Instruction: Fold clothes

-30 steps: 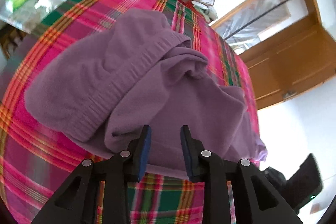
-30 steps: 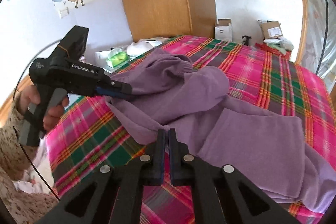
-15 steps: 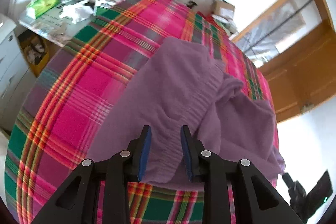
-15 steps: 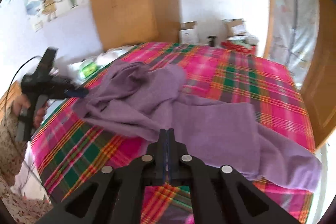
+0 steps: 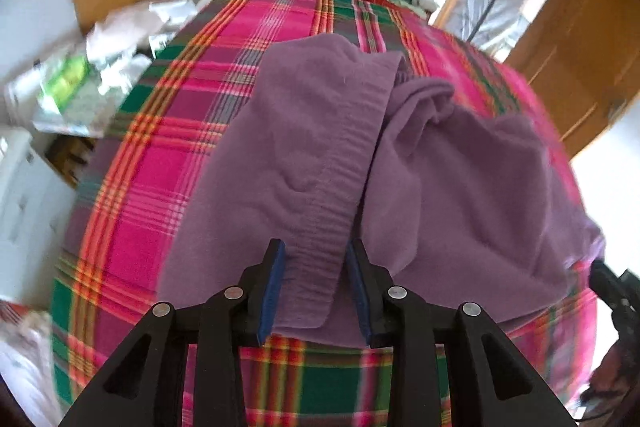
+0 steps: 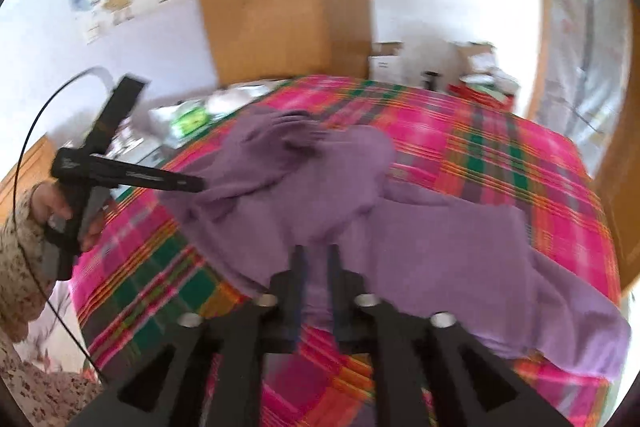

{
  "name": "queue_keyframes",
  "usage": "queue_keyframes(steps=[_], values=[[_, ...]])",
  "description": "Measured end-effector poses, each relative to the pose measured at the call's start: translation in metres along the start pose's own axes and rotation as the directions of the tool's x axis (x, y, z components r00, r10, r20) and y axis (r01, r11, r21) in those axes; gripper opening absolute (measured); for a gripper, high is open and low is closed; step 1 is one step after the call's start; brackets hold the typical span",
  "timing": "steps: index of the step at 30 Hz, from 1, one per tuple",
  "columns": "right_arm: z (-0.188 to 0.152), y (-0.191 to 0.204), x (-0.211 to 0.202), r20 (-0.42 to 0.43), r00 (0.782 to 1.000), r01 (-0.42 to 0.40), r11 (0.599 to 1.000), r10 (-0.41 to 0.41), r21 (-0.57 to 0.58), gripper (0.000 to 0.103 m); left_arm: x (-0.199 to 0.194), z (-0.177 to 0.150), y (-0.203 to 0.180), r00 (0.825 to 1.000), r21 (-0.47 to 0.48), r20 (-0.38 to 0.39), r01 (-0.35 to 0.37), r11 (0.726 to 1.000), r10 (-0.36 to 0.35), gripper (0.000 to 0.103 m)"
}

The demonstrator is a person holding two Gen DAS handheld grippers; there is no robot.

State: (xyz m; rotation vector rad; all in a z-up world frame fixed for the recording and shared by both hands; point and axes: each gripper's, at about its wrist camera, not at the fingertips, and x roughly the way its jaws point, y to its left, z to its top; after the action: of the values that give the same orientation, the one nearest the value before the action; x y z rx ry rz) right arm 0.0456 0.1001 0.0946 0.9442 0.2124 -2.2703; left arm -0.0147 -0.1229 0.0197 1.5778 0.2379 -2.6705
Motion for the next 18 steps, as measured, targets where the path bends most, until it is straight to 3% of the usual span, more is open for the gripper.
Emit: queue_keyframes(steps=[1,6,13,15,17,18], values=[[0.001,0.009,0.008,-0.01,1.0,-0.021,1.0,0.021,-0.023,0.041,0.003,-0.001,-0.001,1.0,0.013,-0.013,-0.017,1.0,0.017,0.033],[-0.001,0.044,0.052,-0.093,0.994,-0.064,0.989,0.052,-0.13,0.046,0.013,-0.007,-0.001,0.996,0.049,-0.046,-0.072,0.996,0.075,0.037],[-0.001,0.067,0.084,-0.129,0.991,-0.013,0.975,-0.016,-0.223,0.05,0.016,-0.004,0.001,0.996,0.058,-0.045,-0.073,0.996,0.075,0.04],[0.002,0.062,0.08,-0.117,0.993,0.009,0.979,-0.034,-0.204,0.042,0.015,-0.004,0.003,0.997,0.05,-0.045,-0.059,0.997,0.061,0.041],[0.005,0.056,0.076,-0.104,0.993,0.032,0.982,-0.051,-0.184,0.019,0.015,-0.003,0.008,0.998,0.035,-0.043,-0.046,0.998,0.047,0.041],[0.006,0.053,0.074,-0.098,0.993,0.043,0.984,-0.06,-0.174,0.013,0.015,-0.002,0.011,0.998,0.029,-0.04,-0.042,0.999,0.043,0.041]])
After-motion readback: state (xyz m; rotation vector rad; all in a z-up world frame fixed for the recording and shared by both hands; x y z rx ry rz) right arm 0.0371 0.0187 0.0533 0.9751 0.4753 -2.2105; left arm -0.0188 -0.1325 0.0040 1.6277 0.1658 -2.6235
